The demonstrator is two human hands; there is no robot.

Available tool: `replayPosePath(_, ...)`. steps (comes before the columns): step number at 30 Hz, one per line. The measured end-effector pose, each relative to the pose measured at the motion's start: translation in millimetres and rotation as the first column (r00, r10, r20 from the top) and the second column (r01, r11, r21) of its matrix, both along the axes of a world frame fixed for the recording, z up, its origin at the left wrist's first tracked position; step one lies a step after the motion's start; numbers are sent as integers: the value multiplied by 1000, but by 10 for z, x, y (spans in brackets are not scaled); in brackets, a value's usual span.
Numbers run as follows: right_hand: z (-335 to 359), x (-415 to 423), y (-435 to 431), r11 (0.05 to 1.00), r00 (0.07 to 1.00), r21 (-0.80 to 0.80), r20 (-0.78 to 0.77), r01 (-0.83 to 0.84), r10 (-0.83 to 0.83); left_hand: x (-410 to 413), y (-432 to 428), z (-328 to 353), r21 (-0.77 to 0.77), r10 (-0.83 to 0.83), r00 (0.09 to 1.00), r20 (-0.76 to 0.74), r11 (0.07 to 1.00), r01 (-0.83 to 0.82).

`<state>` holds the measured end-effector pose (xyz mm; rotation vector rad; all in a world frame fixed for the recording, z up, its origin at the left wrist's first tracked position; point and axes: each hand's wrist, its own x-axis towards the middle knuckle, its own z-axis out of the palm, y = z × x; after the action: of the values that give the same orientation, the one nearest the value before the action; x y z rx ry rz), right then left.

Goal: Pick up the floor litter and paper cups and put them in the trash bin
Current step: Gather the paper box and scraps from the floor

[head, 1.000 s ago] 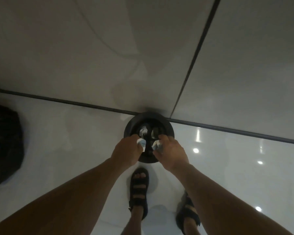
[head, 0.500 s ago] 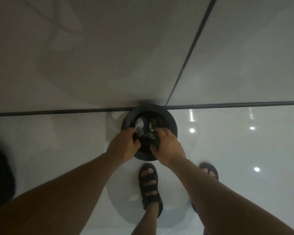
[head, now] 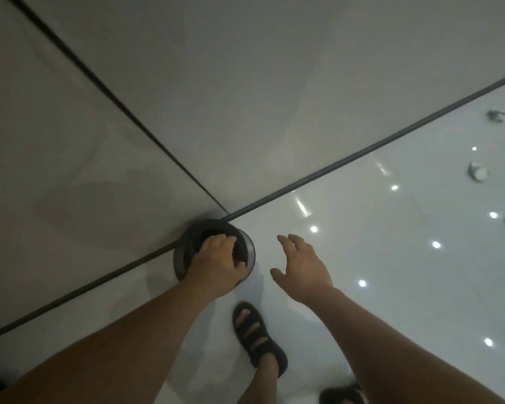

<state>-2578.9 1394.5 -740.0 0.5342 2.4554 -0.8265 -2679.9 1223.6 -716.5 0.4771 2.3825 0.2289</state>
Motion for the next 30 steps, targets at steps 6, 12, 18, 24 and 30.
replayPosePath(6, 372, 865, 891, 977, 977, 22, -21, 213, -212, 518, 1125, 343, -80, -292, 956, 21, 953, 293)
replayPosePath(12, 644, 2231, 1775, 898, 900, 59, -2, 436, -437, 1500, 2357, 634, -88, -506, 861, 46, 857, 508)
replayPosePath(18, 904, 3594, 2492, 779, 782, 90, -5, 621, -623, 2634, 3470, 943, -76, -680, 733, 21, 729, 680)
replayPosePath(24, 1014, 4826, 3047, 635, 639, 141, 23, 760, -769, 3785, 4391, 1044, -7, -833, 554, 11, 553, 833)
replayPosePath(30, 971, 5535, 3508, 519, 516, 142, 59, 843, -854, 4480, 5145, 1003, 5, -903, 424, 72, 425, 905)
